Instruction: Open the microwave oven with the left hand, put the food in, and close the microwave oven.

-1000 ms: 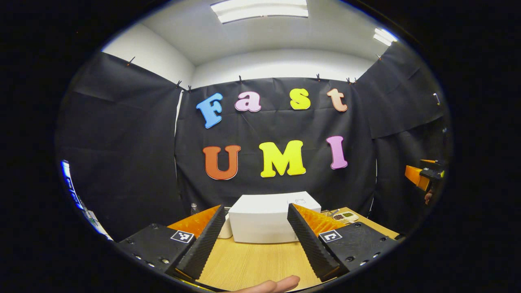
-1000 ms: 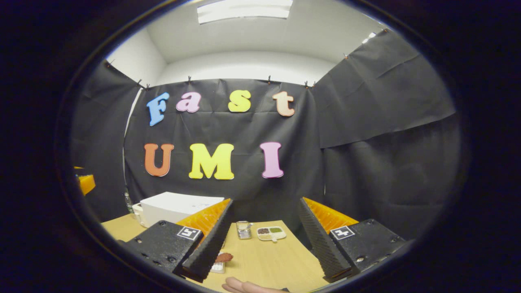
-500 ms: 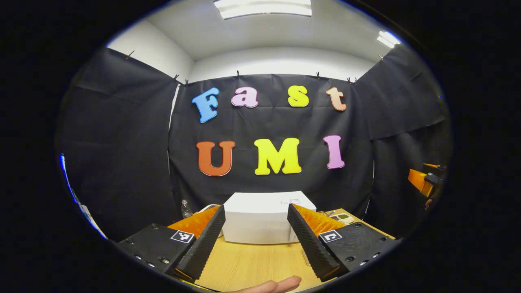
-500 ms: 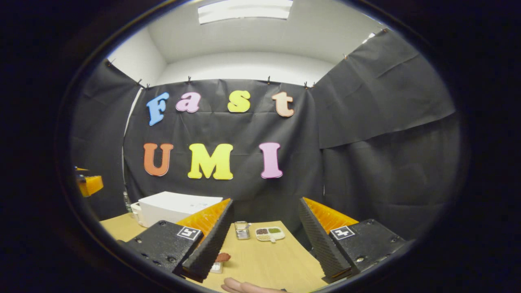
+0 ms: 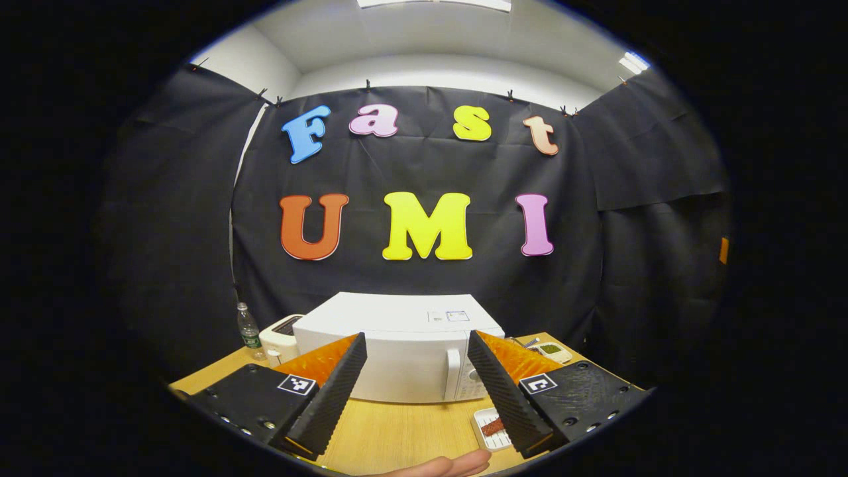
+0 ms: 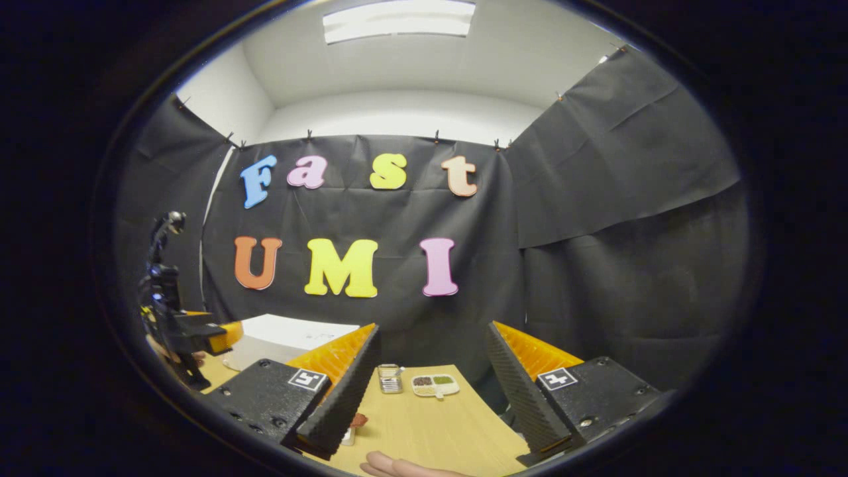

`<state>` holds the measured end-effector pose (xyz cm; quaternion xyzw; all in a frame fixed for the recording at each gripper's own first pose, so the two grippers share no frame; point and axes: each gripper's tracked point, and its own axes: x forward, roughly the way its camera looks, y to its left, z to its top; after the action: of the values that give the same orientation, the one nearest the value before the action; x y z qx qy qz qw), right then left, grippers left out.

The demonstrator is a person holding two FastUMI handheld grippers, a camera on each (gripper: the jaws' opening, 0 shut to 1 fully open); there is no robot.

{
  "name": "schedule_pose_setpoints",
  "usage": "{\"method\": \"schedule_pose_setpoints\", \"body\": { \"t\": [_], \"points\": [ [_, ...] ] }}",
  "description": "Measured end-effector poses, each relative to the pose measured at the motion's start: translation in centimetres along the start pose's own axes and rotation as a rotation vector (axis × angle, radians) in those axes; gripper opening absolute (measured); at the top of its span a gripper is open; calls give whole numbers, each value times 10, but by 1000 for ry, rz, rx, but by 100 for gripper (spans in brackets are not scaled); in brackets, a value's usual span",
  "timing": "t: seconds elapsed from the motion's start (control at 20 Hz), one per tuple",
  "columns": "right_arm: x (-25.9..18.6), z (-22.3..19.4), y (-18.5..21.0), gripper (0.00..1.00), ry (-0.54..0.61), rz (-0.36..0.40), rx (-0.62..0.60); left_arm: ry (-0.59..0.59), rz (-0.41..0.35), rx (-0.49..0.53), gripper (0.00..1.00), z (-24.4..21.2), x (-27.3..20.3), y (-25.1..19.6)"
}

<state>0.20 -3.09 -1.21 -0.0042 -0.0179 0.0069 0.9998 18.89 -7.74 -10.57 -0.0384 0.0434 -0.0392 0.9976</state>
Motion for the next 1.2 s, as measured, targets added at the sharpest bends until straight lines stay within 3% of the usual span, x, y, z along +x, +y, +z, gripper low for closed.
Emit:
{"method": "schedule_pose_setpoints", "body": {
  "t": [0.05,0.1,0.15,0.2,0.25,0.3,0.35,0.4,0.45,0.5,0.55,0.6,0.9,0.95,1.0,1.1,1.15,1.2],
  "points": [
    [-1,-1,-2,100,-1,4,4,6,-9,-5,96,-12,16,-2],
    [-1,-3,-3,92,-2,5,7,22,-11,-2,96,-28,33,-3],
    [-1,-5,-7,92,-2,7,12,47,-2,-1,95,-47,45,-2],
    [0,-6,-9,100,-4,8,16,66,-7,-3,95,-62,59,-4],
    [0,-8,-12,92,-5,10,19,88,-12,-21,85,-79,71,-7],
    [2,-8,-15,100,-12,10,23,105,-17,-41,94,-96,82,-11],
    [3,-8,-17,100,-26,15,24,118,-28,-55,93,-109,92,-16],
    [7,-7,-18,92,-40,20,10,126,-37,-58,93,-121,101,-19],
    [9,-9,-23,100,-58,12,-6,125,-36,-51,82,-129,109,-21],
    [13,-8,-30,92,-79,-5,-21,125,-39,-40,93,-138,117,-25],
    [15,-11,-35,92,-94,-18,-35,128,-47,-34,93,-146,122,-31],
    [19,-14,-36,100,-106,-22,-53,131,-55,-30,92,-154,128,-37],
    [47,-80,-29,100,20,24,-171,144,-96,-68,91,-184,162,-65],
    [50,-89,-30,100,48,35,-162,139,-83,-73,65,-185,163,-66],
    [52,-95,-30,96,66,42,-146,115,-42,-55,55,-181,166,-59],
    [56,-99,-35,100,85,33,-126,140,-34,-50,22,-187,168,-55],
    [57,-101,-38,99,88,23,-126,156,-29,-63,24,-190,167,-57],
    [56,-99,-40,100,87,17,-128,176,-21,-66,19,-196,167,-56]
  ]
}}
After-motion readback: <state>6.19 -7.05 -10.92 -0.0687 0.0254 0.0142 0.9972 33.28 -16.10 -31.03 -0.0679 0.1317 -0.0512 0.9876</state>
